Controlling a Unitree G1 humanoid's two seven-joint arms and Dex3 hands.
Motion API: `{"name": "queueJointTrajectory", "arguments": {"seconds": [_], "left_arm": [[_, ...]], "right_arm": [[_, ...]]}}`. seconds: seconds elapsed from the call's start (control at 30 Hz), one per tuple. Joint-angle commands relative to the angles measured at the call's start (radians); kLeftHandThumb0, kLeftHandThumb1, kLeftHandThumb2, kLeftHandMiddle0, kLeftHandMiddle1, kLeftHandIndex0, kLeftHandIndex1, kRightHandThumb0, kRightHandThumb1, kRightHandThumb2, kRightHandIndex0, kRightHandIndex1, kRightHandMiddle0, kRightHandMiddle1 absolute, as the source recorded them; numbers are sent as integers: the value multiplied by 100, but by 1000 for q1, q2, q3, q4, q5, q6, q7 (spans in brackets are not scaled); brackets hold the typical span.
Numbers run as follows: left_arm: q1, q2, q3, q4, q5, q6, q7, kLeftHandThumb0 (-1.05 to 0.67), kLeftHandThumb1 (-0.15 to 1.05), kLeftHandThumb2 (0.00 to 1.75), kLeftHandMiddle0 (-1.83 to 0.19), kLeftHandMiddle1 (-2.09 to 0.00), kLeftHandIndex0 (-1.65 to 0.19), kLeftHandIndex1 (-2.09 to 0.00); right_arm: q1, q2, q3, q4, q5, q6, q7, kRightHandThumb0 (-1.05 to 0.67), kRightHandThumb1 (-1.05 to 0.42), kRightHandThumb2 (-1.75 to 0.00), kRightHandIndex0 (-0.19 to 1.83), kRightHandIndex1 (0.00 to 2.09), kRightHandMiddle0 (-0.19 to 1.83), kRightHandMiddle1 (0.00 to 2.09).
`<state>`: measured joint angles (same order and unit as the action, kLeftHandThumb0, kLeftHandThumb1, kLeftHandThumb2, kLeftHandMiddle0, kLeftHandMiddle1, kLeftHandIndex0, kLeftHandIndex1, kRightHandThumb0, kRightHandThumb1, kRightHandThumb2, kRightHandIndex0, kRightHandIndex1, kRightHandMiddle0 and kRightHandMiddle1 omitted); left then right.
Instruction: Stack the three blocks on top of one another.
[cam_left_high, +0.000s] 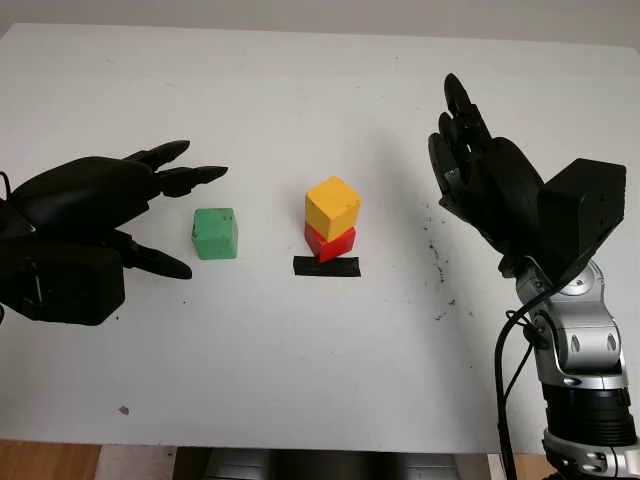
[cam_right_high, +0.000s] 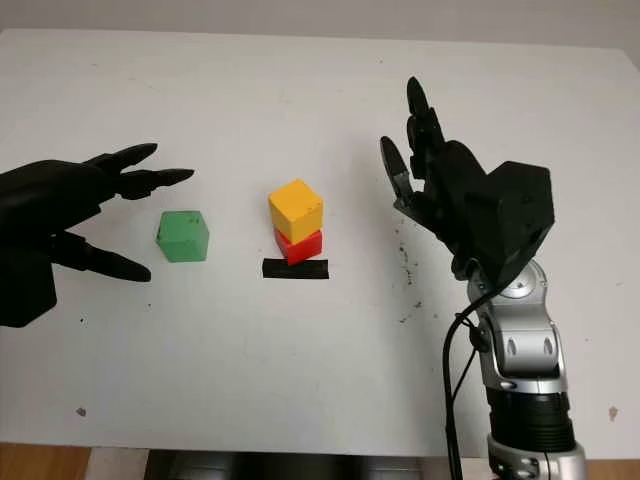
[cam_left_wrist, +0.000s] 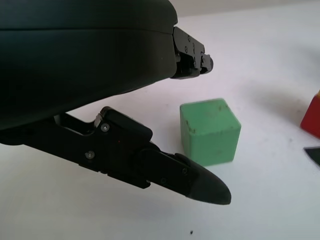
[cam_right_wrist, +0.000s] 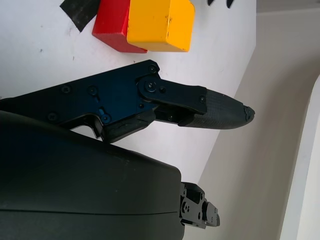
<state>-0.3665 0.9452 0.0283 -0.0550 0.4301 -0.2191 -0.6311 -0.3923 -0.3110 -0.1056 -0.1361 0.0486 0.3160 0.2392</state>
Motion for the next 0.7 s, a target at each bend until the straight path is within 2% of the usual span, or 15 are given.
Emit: {"name": "queueJointTrajectory", "arguments": {"seconds": [0.0, 0.13, 0.23, 0.33, 0.67], "left_arm": [[-5, 11, -17, -32, 32, 17, 2, -84, 100, 7, 19, -4, -4, -3], [3, -20, -33, -41, 72, 36, 36, -84, 100, 6, 18, -5, -5, -5], [21, -44, -38, -34, 116, 18, 112, -86, 103, 7, 16, -6, -9, -6], [31, -56, -46, -30, 144, 10, 157, -88, 105, 14, 14, -6, -11, -7], [33, -98, -59, -36, 193, 43, 221, -88, 105, 22, 7, -7, -20, -10]], "right_arm": [[9, 1, -9, -15, 0, 5, -14, -73, -105, -60, -19, 0, -19, 0], [10, -3, -10, -17, 0, 15, -24, -73, -105, -58, -19, 0, -19, 0], [8, -3, -10, -17, 5, 21, -26, -72, -105, -58, -19, 0, -19, 0], [8, 1, -14, -23, 10, 32, -32, -71, -105, -58, -19, 0, -19, 0], [7, 9, -14, -25, 21, 42, -43, -69, -105, -58, -19, 0, -19, 0]]}}
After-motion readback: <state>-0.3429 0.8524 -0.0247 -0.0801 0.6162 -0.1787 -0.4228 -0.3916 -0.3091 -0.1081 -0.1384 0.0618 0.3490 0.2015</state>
